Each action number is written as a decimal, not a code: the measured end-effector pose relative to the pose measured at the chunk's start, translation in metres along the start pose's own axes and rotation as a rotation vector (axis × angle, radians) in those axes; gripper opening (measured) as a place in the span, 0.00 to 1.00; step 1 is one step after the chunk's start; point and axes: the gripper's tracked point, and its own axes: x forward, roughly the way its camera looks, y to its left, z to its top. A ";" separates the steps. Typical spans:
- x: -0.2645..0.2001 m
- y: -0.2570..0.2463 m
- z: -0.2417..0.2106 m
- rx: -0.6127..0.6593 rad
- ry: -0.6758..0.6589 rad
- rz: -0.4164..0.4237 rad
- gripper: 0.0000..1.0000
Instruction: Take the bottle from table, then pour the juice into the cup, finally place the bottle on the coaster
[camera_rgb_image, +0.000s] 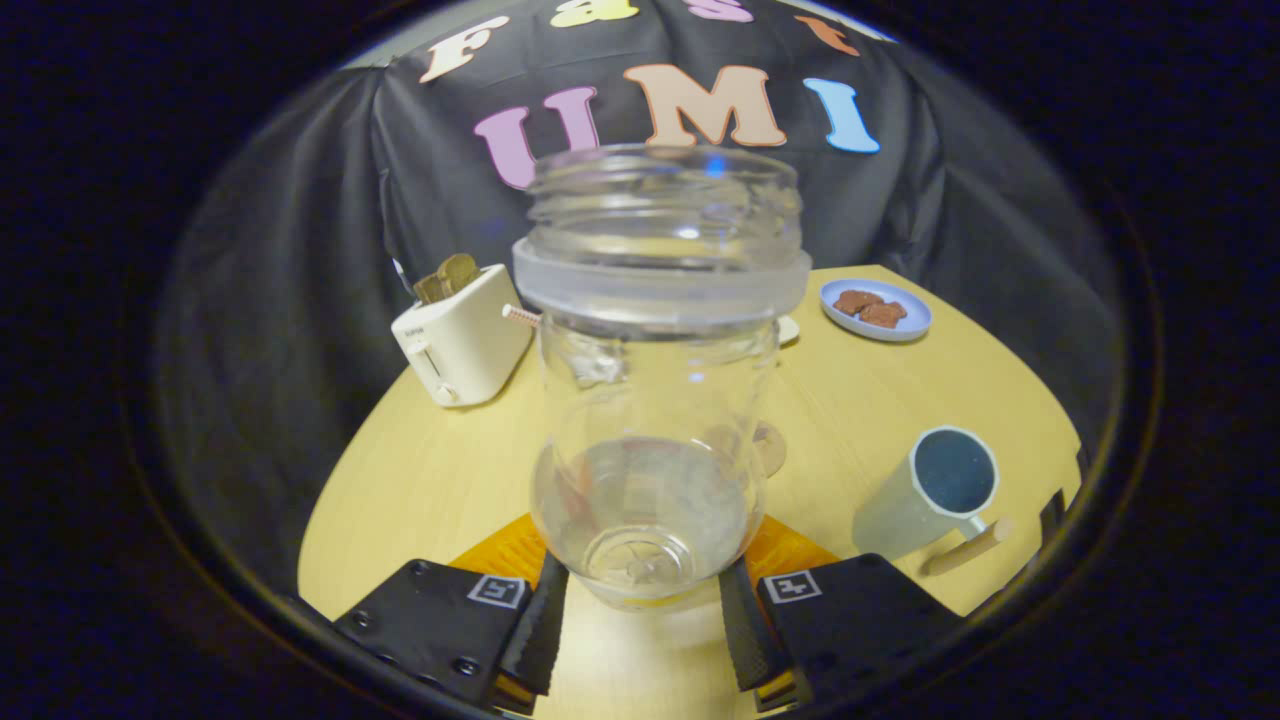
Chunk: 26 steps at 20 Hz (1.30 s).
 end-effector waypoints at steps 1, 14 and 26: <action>-0.001 -0.002 0.005 0.037 -0.005 0.009 0.72; -0.004 -0.010 0.041 0.562 -0.058 0.154 0.71; 0.008 -0.018 0.042 0.919 -0.070 0.211 0.71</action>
